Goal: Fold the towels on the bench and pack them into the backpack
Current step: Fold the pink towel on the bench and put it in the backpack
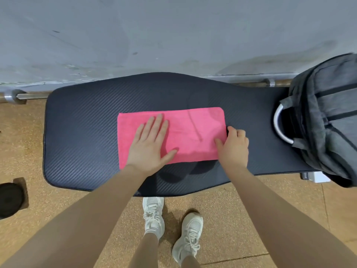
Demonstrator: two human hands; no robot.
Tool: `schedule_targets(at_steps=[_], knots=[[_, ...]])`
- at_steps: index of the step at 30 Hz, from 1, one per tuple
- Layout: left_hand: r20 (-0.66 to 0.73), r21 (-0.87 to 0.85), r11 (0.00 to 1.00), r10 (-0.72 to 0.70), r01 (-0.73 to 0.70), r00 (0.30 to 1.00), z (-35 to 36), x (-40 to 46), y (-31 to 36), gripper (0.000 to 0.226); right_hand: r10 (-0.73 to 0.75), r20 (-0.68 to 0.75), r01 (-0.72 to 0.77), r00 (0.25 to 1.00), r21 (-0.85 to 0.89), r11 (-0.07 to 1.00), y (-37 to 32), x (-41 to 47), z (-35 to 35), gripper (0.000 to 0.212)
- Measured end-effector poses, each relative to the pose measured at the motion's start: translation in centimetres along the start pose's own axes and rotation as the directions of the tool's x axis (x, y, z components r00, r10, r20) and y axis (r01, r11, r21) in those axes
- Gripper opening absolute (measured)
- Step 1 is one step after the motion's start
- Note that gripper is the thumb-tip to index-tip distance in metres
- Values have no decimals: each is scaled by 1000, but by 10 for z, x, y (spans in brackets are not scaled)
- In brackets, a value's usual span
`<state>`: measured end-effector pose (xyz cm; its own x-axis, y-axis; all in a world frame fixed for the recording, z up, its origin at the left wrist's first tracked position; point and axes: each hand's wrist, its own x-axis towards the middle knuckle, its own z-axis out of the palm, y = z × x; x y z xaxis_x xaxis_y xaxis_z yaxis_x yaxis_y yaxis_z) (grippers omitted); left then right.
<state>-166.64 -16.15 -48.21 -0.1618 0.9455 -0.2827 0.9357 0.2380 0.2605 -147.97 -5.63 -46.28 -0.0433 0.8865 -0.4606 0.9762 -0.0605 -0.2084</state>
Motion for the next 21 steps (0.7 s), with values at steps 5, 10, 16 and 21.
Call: schedule_targets(at_steps=[5,10,16,21], knots=[[-22,-99,988,120,-122,993,5,31,54,75,193,95,-213,977,306,928,-6,11,3,41],[176,-4,995,100,-101,979,18,40,64,93,85,174,-151,981,413,898,0,14,-6,27],[238,9,993,108,-114,965,1,40,62,92,123,345,-278,930,448,850,-2,7,-13,24],[282,-2,995,96,-100,955,-3,33,54,85,167,383,-400,908,679,616,-6,0,-23,24]])
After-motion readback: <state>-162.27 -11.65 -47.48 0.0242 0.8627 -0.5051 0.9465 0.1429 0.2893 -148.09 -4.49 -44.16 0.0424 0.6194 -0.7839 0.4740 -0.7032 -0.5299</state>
